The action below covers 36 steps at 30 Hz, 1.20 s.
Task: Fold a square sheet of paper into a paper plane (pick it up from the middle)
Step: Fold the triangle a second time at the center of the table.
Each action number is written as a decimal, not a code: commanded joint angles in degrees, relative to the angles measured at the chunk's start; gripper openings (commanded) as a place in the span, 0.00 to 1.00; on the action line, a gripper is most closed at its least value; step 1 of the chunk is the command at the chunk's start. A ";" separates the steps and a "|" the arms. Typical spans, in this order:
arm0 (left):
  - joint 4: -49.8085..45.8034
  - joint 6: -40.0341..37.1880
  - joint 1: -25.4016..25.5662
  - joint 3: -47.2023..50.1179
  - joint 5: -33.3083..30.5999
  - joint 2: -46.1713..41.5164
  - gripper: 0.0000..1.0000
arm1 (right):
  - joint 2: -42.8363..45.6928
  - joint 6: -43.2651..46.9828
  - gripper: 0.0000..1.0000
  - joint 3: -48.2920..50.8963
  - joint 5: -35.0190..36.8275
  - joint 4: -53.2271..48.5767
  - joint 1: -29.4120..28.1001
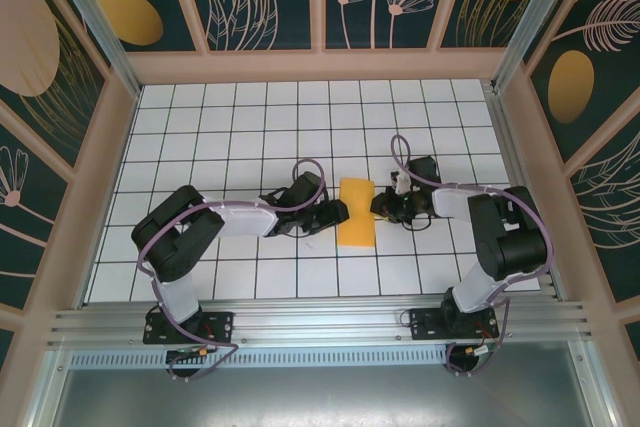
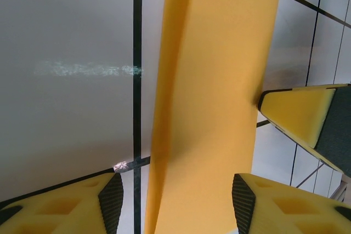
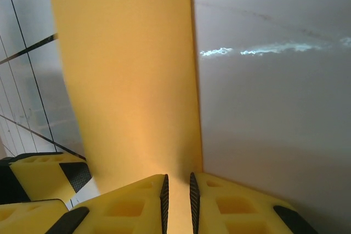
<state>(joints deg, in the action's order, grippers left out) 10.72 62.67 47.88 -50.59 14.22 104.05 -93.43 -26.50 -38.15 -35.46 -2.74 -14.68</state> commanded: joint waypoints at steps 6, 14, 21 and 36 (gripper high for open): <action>1.28 -0.04 -0.15 -1.99 1.99 2.53 0.57 | -0.55 -0.44 0.22 1.95 0.44 1.73 0.26; 3.39 0.50 -0.07 -2.84 4.36 3.80 0.54 | -0.17 -0.22 0.22 2.12 0.39 1.57 0.53; 5.07 1.30 0.01 -2.56 5.11 3.61 0.50 | -0.12 -0.21 0.23 2.07 0.22 1.43 0.68; 10.49 4.21 -0.07 -0.68 6.24 3.39 0.44 | 0.18 -0.04 0.23 1.16 -0.13 0.75 0.69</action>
<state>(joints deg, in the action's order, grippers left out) 18.46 65.47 47.64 -52.21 19.57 106.80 -93.41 -26.50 -37.34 -36.14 -1.23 -14.28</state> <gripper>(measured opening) 0.446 0.230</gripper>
